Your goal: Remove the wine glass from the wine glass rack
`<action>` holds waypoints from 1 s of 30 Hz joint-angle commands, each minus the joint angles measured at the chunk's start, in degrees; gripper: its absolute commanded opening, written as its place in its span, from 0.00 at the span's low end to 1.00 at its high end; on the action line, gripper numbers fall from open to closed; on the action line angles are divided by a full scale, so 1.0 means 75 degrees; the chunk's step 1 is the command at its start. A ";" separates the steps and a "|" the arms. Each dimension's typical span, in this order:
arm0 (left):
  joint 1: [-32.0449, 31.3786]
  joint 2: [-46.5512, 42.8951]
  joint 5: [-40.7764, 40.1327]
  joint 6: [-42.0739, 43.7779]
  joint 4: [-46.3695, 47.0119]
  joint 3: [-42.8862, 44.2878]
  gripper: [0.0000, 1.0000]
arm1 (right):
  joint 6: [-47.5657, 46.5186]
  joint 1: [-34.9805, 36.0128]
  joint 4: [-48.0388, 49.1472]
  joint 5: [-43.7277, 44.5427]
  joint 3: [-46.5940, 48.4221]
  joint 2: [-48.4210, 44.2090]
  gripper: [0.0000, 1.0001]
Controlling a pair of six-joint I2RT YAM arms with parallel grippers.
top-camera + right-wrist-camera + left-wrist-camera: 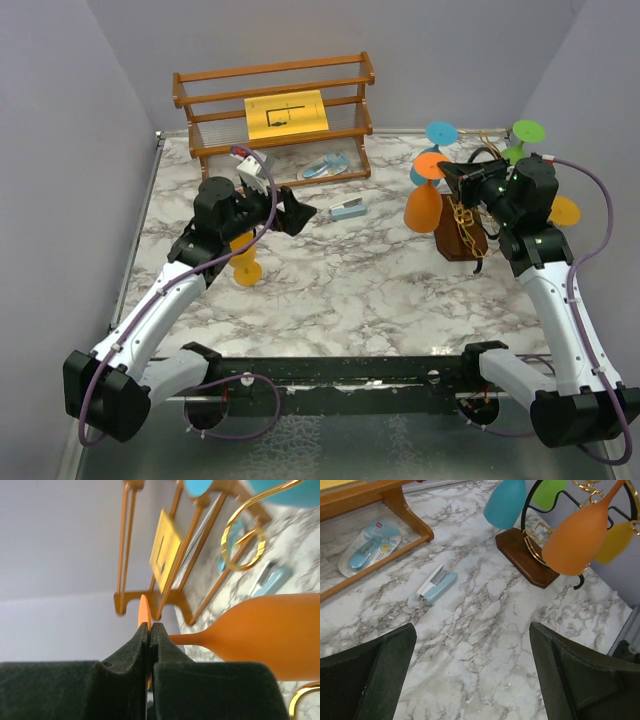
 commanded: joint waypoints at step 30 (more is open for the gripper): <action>-0.1783 0.0857 -0.1153 -0.9955 0.8770 -0.3079 0.99 | 0.4133 0.0729 0.5707 -0.5235 -0.0452 0.0743 0.01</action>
